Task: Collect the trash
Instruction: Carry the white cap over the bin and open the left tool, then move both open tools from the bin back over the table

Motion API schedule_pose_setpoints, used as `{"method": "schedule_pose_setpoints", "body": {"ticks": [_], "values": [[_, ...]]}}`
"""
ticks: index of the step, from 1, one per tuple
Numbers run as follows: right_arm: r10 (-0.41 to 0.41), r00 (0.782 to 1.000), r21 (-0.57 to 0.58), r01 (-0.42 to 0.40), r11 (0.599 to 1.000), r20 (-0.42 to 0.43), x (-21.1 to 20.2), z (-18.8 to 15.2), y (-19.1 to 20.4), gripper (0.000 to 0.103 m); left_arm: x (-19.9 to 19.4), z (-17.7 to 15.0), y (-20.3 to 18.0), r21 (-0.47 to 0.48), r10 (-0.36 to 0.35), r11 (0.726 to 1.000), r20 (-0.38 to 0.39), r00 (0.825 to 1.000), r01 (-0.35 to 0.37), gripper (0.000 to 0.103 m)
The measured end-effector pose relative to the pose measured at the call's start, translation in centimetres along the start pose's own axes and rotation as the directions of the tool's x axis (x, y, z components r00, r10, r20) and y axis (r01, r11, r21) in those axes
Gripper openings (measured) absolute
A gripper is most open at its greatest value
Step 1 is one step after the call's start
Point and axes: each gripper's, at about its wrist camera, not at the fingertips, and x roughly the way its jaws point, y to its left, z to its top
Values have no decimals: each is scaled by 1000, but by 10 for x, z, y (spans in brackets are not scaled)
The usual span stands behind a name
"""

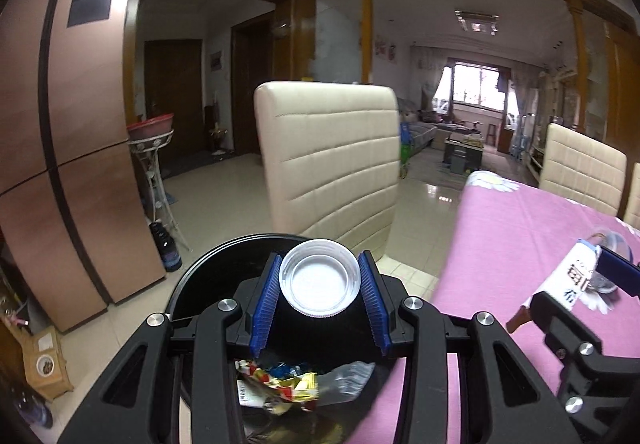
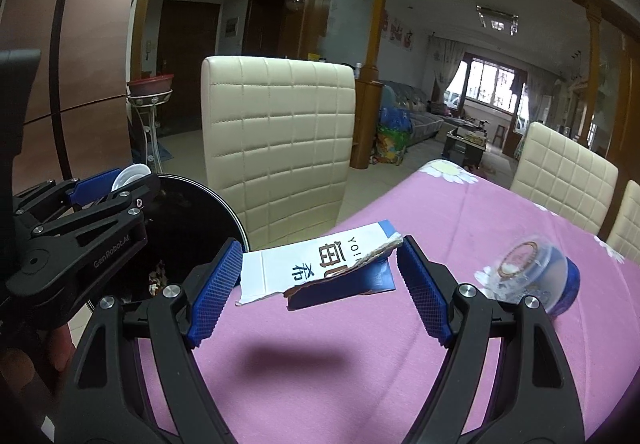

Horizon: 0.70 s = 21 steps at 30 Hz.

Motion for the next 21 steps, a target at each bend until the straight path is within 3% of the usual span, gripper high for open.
{"method": "schedule_pose_setpoints", "body": {"ticks": [2,4,6,7,12,21], "values": [[4,1000,-4,-4,1000,1,3,4,2,79,5,0,7,-9,1,1000,-13,1000,-1,39],[11,1000,-6,-11,1000,2,5,7,5,79,8,-1,12,-13,9,1000,-19,1000,-10,47],[15,1000,-8,-15,1000,5,4,7,10,79,10,-1,14,-12,10,1000,-23,1000,-10,82],[18,1000,-9,-18,1000,6,5,8,11,79,10,-2,16,-21,10,1000,-16,1000,-11,89],[30,1000,-12,-30,999,-3,9,8,17,79,9,-1,27,-22,84,996,4,996,-84,91],[71,997,-42,-71,997,-10,20,16,34,79,14,-3,64,-46,187,981,-29,982,-188,91]]}}
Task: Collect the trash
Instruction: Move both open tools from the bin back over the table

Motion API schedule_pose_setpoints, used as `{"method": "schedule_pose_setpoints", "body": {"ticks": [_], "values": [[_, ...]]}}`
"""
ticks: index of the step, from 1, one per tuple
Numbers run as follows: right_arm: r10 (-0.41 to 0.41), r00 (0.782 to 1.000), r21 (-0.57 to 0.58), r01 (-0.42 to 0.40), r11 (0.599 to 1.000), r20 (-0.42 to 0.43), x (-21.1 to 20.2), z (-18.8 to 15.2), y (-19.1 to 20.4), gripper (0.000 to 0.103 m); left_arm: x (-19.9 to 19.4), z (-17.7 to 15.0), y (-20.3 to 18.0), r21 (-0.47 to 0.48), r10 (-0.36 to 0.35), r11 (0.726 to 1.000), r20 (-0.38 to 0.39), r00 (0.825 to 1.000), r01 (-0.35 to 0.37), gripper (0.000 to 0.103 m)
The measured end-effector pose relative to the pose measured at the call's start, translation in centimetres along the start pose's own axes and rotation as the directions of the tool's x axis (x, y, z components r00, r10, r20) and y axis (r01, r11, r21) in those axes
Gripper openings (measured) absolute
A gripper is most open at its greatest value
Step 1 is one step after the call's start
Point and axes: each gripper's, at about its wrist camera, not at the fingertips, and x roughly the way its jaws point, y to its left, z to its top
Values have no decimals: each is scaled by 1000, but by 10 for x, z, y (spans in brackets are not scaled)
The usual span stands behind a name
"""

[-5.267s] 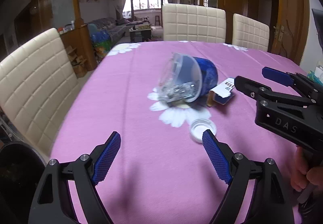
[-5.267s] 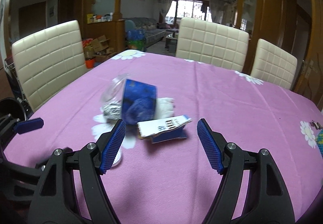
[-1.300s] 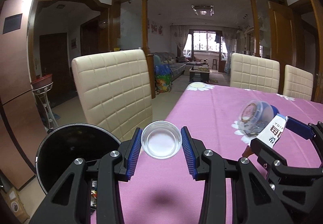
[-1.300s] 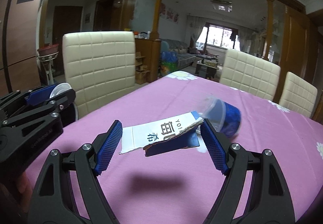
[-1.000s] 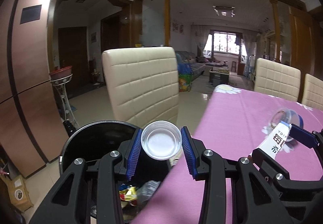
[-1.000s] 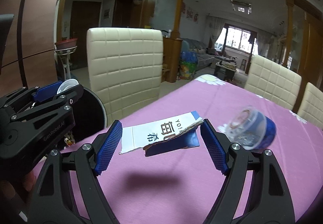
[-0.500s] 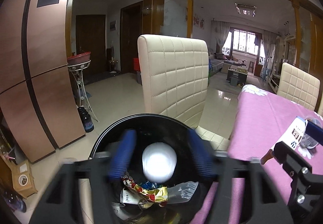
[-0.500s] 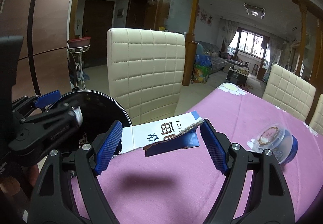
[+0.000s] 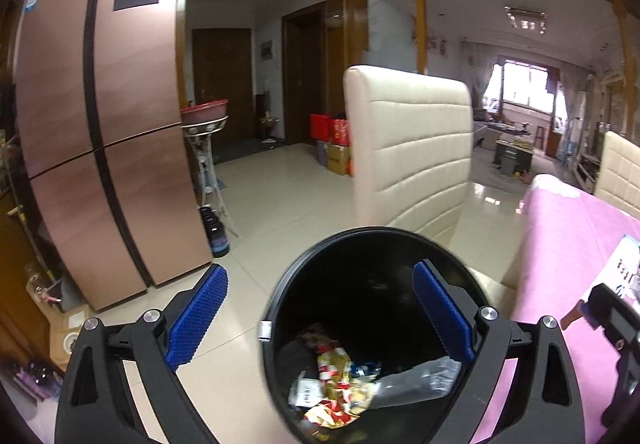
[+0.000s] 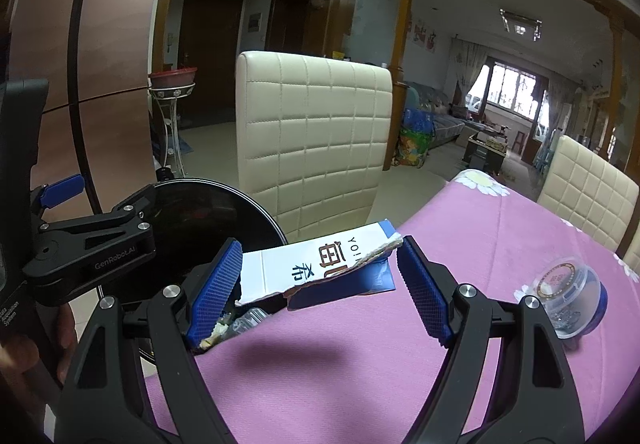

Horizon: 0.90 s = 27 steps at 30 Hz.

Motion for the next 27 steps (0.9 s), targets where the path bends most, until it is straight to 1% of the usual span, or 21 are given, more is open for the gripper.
{"method": "schedule_pose_setpoints", "body": {"ticks": [7,9,10,11,13,16,21,24,26,27], "values": [[59,998,-16,-59,998,-33,20,6,23,79,5,0,32,-33,53,998,-6,999,-53,91],[85,995,-12,-85,996,-53,27,6,29,81,5,1,35,-37,65,997,-4,998,-65,91],[85,995,-5,-85,996,-58,29,7,29,89,5,2,38,-40,73,997,-2,997,-73,91],[83,995,3,-83,997,-55,29,6,29,91,5,1,40,-42,75,996,-1,997,-75,91],[78,995,10,-77,997,-55,29,5,28,91,5,1,41,-44,73,996,-1,997,-73,91],[49,997,12,-49,999,-59,29,1,21,91,4,1,41,-41,65,997,0,998,-65,91],[11,997,30,-9,1000,-71,24,-2,3,91,1,1,18,-6,-2,1000,-7,1000,2,91],[-36,997,38,39,999,-67,16,-5,-18,91,-2,1,-5,24,-52,998,-8,999,52,91],[-68,996,44,71,997,-63,12,-7,-32,91,-5,2,-22,35,-126,991,-17,992,126,91],[-92,994,51,95,994,-61,8,-9,-43,91,-6,3,-30,44,-150,988,-21,988,151,91]]}}
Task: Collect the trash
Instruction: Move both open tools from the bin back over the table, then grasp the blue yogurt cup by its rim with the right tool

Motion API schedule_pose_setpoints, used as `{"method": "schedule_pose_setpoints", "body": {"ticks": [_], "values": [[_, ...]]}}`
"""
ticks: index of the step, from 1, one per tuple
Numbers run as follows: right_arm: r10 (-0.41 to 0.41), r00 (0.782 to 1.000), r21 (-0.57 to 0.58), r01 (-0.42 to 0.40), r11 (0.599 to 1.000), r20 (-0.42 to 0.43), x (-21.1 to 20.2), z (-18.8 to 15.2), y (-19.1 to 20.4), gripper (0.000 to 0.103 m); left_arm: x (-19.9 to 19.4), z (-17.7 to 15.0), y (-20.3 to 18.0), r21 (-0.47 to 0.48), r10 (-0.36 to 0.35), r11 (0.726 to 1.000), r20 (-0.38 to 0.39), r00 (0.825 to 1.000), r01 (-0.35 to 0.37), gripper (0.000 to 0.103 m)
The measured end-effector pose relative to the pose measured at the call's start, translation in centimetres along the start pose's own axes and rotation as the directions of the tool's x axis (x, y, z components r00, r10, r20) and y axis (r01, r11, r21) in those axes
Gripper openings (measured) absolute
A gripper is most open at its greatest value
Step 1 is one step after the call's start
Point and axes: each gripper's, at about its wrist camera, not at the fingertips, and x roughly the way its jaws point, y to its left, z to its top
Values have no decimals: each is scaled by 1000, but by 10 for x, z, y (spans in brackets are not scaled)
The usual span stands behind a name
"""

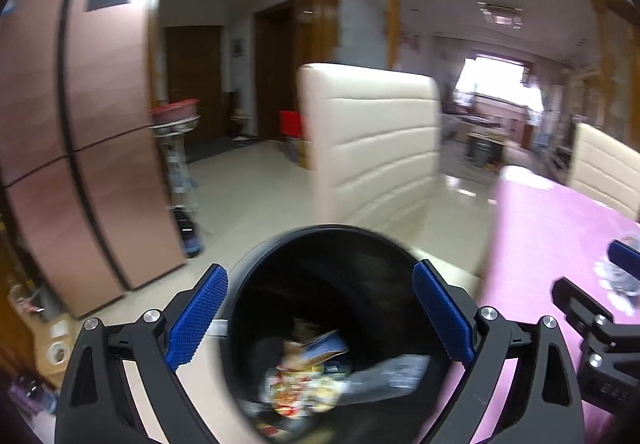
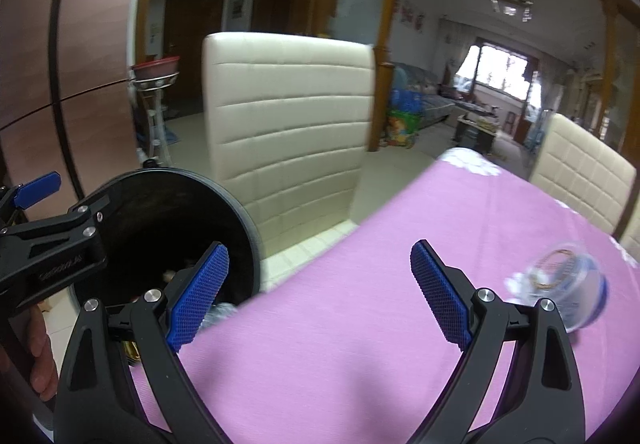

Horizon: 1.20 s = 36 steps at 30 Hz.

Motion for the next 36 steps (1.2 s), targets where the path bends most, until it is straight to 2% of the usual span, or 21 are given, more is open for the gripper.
{"method": "schedule_pose_setpoints", "body": {"ticks": [4,7,12,14,18,23,27,28,31,34,36], "values": [[-87,996,38,87,996,6,-8,-2,-44,91,-4,7,-48,76,-94,993,17,995,93,91],[-179,984,78,177,981,15,-16,-2,-86,91,-8,10,-81,124,-164,979,21,986,160,91],[-320,947,146,318,937,-10,-27,-12,-154,91,-16,11,-143,217,-292,934,12,956,283,91],[-347,937,171,348,922,-34,-28,-17,-175,91,-18,9,-169,259,-337,909,-9,941,328,91],[-333,936,265,352,898,-115,-18,-31,-216,90,-17,6,-213,303,-414,858,-71,908,415,91],[-263,947,352,313,882,-183,1,-45,-236,74,-11,4,-253,327,-451,817,-149,880,474,91],[-233,949,373,299,878,-212,10,-51,-247,58,-10,-1,-276,349,-460,800,-166,872,488,91],[-227,949,382,296,875,-218,11,-53,-250,50,-9,-3,-279,351,-458,800,-168,873,487,91],[-218,950,374,290,881,-223,11,-56,-254,48,-6,-8,-286,351,-460,794,-189,868,497,91],[-304,926,307,362,880,-223,4,-54,-246,47,-4,-11,-289,361,-453,792,-195,870,493,91],[-321,922,273,373,887,-219,-4,-54,-241,42,-5,-11,-288,360,-459,787,-200,866,500,91]]}}
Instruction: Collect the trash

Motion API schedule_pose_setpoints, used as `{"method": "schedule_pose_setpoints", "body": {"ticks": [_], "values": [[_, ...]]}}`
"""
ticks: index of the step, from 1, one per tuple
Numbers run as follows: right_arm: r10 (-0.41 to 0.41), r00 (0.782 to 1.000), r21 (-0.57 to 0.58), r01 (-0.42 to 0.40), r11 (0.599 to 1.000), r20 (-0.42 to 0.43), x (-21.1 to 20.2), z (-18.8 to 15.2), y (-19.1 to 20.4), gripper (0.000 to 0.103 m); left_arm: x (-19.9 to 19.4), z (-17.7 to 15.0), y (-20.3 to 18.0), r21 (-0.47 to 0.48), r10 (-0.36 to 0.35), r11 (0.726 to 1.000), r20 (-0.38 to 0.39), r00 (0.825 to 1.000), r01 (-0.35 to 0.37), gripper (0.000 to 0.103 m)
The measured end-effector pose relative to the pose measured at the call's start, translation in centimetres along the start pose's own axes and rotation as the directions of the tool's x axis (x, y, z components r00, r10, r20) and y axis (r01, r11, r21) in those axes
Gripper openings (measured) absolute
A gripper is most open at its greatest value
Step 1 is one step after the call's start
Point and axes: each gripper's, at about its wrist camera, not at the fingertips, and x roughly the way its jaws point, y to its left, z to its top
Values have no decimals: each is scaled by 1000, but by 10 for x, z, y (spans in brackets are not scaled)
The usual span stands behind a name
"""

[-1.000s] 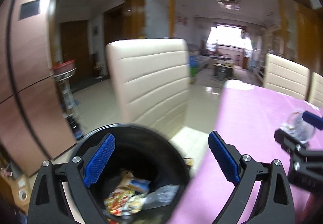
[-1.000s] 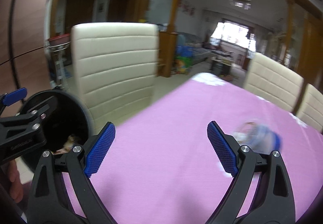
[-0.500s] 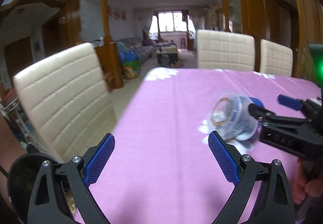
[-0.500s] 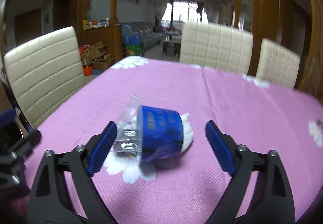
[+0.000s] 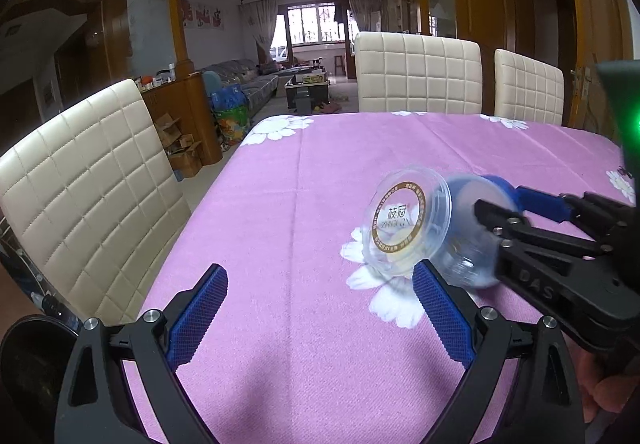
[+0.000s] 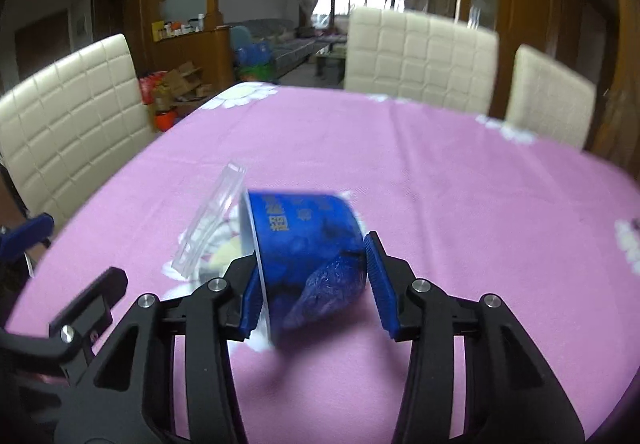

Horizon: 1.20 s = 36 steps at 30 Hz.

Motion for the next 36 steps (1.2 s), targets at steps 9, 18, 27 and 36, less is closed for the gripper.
{"method": "schedule_pose_setpoints", "body": {"ticks": [9,18,27,36], "values": [[-117,989,-156,130,979,91,-39,-23,17,11,-16,-7,8,-24,-22,999,18,1000,22,91],[-121,985,-117,135,984,119,-45,-17,9,11,-18,-6,12,-35,-29,999,26,999,30,91],[-153,979,1,154,988,134,-49,-9,-16,11,-16,-5,21,-71,-23,997,9,1000,23,91],[-180,974,94,168,981,139,-56,-2,-36,11,-14,-7,2,8,-91,996,-9,996,91,91]]}}
